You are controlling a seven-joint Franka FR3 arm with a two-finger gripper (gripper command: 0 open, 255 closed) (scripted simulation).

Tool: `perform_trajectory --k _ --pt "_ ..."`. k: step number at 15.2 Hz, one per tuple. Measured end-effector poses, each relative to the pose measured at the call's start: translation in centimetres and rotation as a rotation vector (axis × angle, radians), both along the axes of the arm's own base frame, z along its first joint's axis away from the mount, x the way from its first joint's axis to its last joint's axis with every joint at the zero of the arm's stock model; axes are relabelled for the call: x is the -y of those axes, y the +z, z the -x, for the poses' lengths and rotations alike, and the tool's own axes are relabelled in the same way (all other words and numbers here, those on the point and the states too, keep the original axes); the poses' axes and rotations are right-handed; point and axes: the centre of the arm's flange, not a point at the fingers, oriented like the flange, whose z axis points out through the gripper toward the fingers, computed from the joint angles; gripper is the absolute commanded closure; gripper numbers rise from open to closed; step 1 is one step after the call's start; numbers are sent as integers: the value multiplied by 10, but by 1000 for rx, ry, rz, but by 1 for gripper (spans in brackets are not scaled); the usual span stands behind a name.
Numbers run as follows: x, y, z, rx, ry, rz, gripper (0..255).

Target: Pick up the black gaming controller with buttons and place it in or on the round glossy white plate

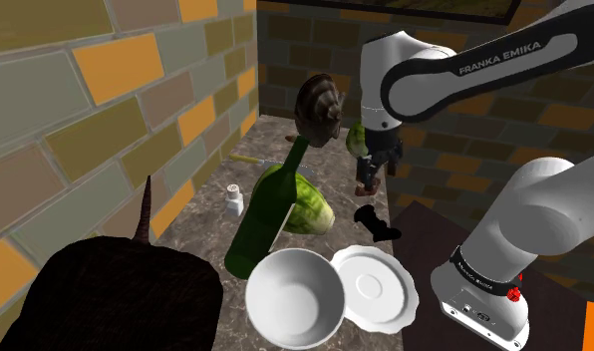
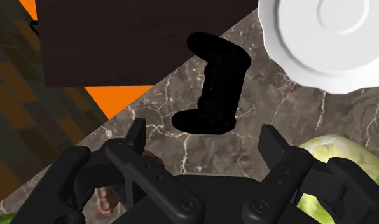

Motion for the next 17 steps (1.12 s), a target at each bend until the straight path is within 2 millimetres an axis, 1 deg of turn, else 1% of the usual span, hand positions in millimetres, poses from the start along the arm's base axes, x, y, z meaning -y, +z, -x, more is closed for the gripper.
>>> perform_trajectory --k 1,5,8,13,17 --pt "-1 -13 -1 -3 3 1 0" --pt "-16 -64 1 -16 14 7 0" --pt "-20 -86 3 -18 16 7 0" --pt "-18 -110 10 -18 16 7 0" --pt "-17 -114 10 -17 16 7 0"
